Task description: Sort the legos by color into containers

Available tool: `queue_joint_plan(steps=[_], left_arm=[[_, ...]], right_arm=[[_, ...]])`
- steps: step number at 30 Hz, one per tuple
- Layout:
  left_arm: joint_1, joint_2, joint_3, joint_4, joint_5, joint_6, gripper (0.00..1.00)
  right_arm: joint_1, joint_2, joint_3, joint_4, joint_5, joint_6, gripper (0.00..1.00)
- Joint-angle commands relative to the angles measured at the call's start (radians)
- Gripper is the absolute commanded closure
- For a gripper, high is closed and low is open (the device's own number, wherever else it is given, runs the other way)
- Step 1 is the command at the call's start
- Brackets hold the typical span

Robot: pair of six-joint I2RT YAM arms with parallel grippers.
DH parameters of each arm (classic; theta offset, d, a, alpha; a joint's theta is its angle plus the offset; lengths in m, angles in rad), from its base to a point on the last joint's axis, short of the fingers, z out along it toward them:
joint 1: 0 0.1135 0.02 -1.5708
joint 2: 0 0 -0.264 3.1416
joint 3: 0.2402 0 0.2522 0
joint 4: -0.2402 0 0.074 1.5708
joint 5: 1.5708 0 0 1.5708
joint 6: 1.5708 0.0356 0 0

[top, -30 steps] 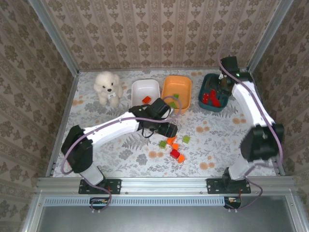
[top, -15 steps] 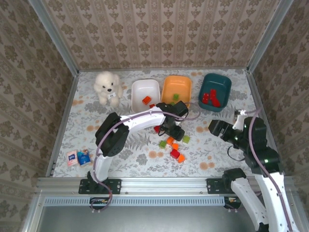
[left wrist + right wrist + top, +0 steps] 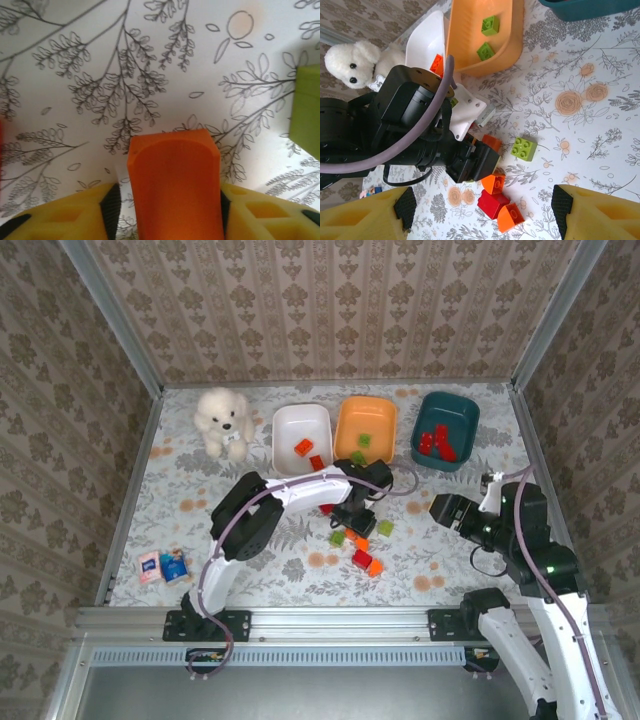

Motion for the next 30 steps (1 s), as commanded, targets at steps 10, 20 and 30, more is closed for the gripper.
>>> queue_joint_plan(steps=[10,20,30], left_arm=[[0.006,-0.143,0.088,-0.053,-0.159,-0.045,0.74],[0.303,-0.290,0.023,-0.065,-0.182,-0.094,0.74],[0.463,-0.060,0.184,-0.105,-0.158,-0.089,0.73]], right_arm=[[0.003,0.007,0.029,-0.009,-0.042,-0.031,0.27],[0.093,0.069,-0.005,0.092,-0.025,-0.001,0.28],[0.309,0.199,0.030,0.179,0.122,0.015,0.29]])
